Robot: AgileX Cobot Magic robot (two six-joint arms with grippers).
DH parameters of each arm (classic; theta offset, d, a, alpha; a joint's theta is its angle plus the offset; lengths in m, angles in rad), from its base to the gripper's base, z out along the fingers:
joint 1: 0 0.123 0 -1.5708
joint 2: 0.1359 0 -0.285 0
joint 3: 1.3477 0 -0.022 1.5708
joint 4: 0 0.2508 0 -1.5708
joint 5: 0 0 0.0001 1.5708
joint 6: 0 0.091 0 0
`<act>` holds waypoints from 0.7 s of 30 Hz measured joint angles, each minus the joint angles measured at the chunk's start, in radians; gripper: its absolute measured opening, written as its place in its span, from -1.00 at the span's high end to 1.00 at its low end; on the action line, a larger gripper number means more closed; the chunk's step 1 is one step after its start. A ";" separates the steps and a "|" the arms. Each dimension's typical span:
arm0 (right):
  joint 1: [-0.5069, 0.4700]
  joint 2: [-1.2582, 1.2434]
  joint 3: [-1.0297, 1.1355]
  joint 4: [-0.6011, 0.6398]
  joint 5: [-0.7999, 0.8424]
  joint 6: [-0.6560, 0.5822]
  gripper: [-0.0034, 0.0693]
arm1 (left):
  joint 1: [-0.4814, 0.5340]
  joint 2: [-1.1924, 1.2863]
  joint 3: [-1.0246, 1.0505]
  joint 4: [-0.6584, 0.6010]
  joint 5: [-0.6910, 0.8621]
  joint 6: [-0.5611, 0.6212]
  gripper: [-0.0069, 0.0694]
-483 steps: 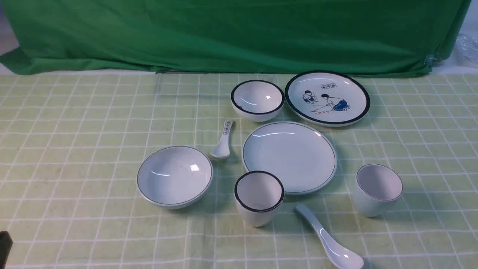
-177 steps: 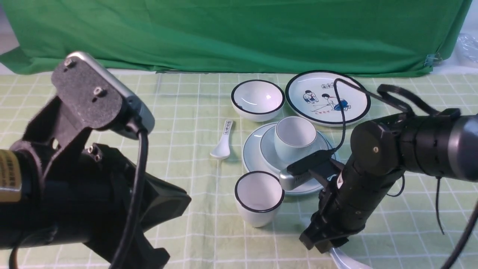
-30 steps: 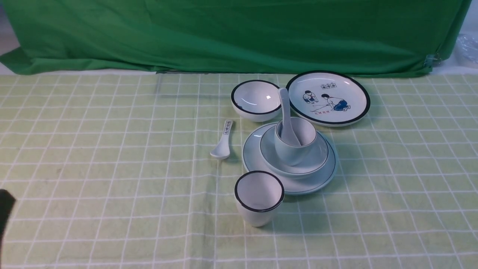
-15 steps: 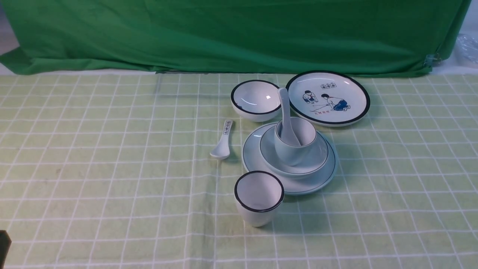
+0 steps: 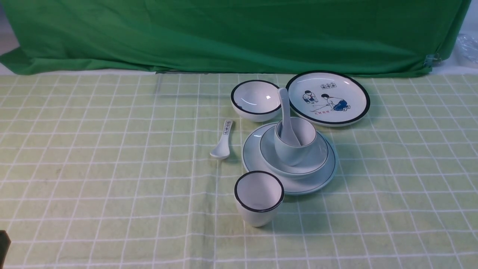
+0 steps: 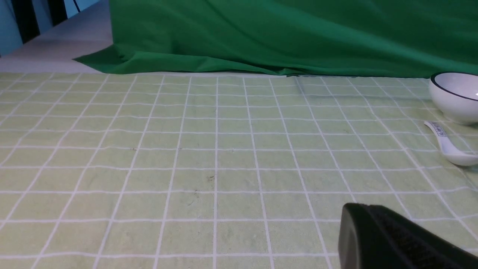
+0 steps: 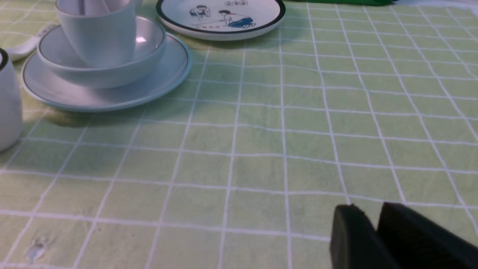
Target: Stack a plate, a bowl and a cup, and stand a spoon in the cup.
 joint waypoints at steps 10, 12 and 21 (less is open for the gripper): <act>0.000 0.000 0.000 0.000 0.000 0.000 0.41 | 0.000 0.000 0.000 0.002 0.000 0.001 0.81; 0.000 0.000 0.000 0.000 0.000 0.000 0.40 | 0.000 0.000 0.000 0.002 0.000 0.001 0.81; 0.000 0.000 0.000 0.000 -0.001 0.000 0.35 | 0.000 0.000 0.000 0.003 0.000 0.001 0.81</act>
